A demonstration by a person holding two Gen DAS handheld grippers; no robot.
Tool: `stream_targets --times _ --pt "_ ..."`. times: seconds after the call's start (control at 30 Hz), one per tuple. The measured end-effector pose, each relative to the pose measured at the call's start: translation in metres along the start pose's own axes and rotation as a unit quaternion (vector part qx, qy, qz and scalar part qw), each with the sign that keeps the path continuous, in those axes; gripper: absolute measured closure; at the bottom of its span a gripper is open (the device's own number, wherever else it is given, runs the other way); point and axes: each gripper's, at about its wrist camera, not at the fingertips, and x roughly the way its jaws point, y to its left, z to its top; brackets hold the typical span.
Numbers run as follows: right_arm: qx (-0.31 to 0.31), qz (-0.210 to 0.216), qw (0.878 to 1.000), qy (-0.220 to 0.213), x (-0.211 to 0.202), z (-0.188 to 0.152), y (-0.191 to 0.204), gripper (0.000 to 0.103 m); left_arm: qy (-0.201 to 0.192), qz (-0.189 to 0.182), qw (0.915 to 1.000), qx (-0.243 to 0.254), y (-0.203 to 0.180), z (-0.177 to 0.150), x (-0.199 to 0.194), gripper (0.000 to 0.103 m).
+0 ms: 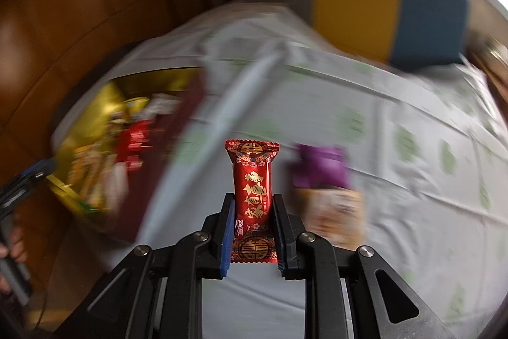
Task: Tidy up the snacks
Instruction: 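Carry the long red wrapped candy over the gold tin with the right tool, then lower the red candy into the tin and open the right tool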
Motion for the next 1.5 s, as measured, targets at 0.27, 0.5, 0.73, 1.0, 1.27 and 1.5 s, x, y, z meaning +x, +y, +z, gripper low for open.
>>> stream_targets --times 0.27,0.5,0.73,1.0,1.27,1.5 --pt "-0.085 0.09 0.992 0.009 0.027 0.019 0.114 0.081 -0.004 0.018 0.9996 -0.023 0.023 0.002 0.001 0.048" --pt "-0.115 0.11 0.985 0.065 0.079 0.015 0.161 0.078 0.005 0.02 0.9994 -0.029 0.031 -0.003 0.005 0.048" --pt "-0.121 0.097 0.985 0.078 0.097 0.006 0.158 0.078 0.011 0.019 0.9993 -0.032 0.033 -0.007 0.011 0.048" --pt "-0.118 0.07 0.988 0.071 0.093 0.006 0.152 0.078 0.014 0.016 0.9995 -0.022 0.027 -0.009 0.009 0.048" --pt "-0.108 0.074 0.989 0.073 0.089 0.0 0.147 0.073 0.01 0.012 0.9998 -0.011 0.021 -0.008 0.004 0.048" --pt "-0.096 0.083 0.99 0.069 0.082 -0.001 0.146 0.072 0.01 0.01 0.9999 -0.003 0.018 -0.01 0.002 0.048"
